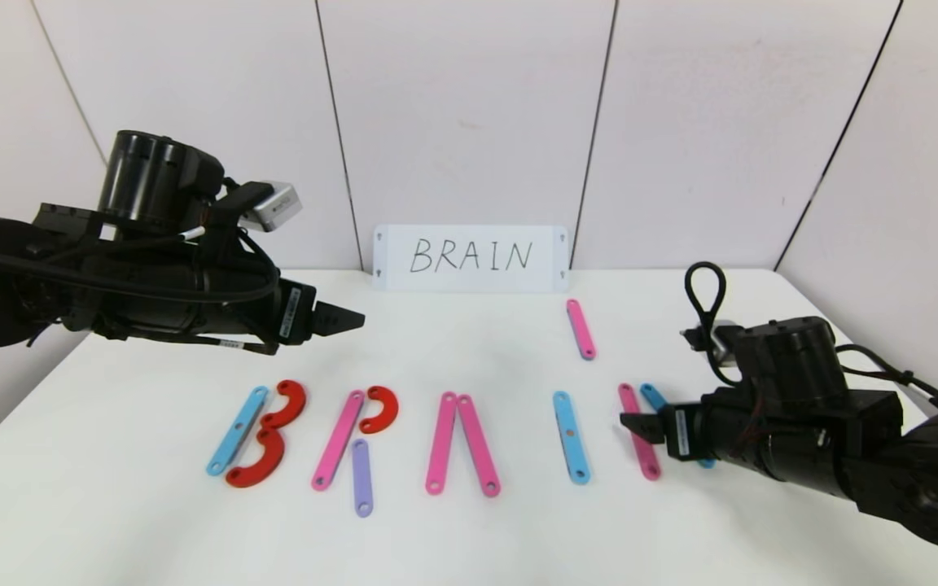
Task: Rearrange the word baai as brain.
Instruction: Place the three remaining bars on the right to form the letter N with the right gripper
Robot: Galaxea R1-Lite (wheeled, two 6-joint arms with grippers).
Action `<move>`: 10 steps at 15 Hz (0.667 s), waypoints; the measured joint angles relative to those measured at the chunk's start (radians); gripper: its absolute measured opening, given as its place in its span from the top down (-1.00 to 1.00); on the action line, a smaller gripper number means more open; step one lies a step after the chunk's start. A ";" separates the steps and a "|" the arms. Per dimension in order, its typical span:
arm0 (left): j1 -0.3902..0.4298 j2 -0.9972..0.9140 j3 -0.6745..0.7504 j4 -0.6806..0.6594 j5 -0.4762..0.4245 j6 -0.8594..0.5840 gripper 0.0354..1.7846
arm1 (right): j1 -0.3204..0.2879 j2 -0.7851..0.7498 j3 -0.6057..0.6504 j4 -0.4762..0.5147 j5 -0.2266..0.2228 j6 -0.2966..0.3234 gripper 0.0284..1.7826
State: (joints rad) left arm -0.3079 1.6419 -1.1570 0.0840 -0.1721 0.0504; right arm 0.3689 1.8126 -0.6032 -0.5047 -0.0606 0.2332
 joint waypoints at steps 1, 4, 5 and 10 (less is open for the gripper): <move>0.000 0.000 0.000 0.000 0.000 0.000 -0.95 | -0.001 0.013 -0.030 0.020 0.005 0.000 -0.95; 0.000 0.000 -0.001 0.000 0.000 0.000 -0.95 | -0.002 0.051 -0.091 0.039 0.009 0.001 -0.95; 0.000 0.000 -0.001 0.000 0.000 0.000 -0.95 | -0.002 0.063 -0.101 0.040 0.009 0.001 -0.95; -0.001 0.000 -0.001 0.000 0.000 0.000 -0.95 | -0.003 0.113 -0.141 0.038 0.012 0.002 -0.95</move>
State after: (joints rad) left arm -0.3087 1.6423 -1.1583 0.0836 -0.1721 0.0504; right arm 0.3664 1.9253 -0.7443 -0.4670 -0.0485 0.2351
